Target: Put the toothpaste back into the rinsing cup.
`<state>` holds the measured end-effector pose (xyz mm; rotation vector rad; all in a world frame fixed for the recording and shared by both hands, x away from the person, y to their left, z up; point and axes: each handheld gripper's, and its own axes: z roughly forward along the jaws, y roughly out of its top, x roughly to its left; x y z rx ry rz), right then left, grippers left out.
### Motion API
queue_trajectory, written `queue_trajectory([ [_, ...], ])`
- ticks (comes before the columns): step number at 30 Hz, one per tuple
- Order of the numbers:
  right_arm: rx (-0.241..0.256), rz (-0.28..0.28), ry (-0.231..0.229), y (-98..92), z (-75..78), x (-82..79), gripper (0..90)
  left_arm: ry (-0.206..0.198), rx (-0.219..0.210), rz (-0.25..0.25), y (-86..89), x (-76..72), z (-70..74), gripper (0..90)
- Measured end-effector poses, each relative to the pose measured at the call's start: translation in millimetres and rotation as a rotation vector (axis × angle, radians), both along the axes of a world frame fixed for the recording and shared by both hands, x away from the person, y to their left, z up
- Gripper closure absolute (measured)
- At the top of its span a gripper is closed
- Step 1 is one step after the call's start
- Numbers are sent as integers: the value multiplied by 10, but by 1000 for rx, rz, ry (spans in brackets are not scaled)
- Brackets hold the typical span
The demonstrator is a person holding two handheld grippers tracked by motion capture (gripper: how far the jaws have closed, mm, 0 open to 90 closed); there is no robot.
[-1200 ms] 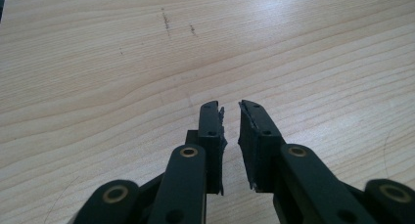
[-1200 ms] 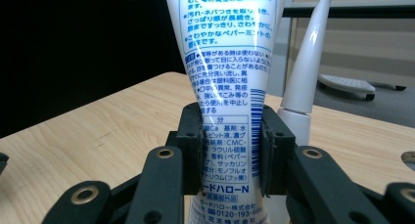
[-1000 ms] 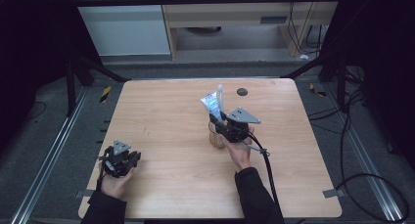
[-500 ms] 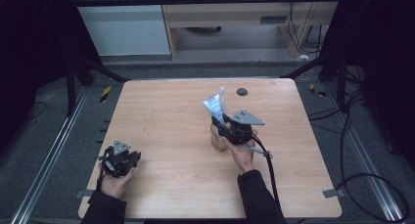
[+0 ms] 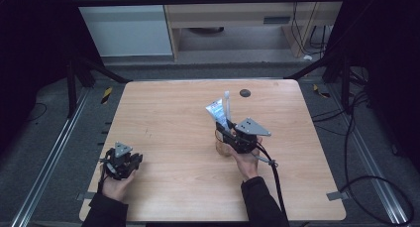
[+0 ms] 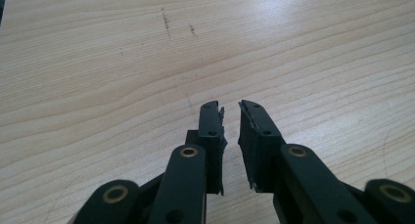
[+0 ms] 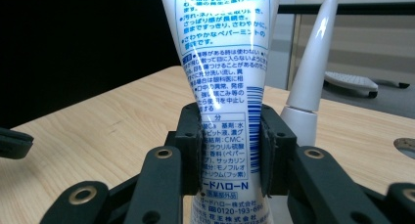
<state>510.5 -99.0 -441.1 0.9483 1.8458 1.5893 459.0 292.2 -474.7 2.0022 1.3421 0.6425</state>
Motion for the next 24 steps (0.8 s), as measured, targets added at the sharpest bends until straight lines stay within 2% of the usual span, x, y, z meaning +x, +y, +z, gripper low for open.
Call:
queue_trajectory([
  [6, -35, 11, 48, 6, 81, 22, 653, -1, 1, -1, -1, -1, 2, 785],
  [12, -61, 14, 69, 6, 131, 36, 645, -1, 0, 0, 0, 0, 2, 785],
  [15, -53, 12, 67, 6, 131, 43, 651, -1, 1, -1, -1, -1, 2, 785],
  [18, -45, 9, 47, 12, 107, 19, 657, -1, 0, 0, 4, -1, 4, 785],
  [24, 36, -19, -4, -80, 4, -90, 666, -2, 1, -1, 2, -2, 3, 785],
])
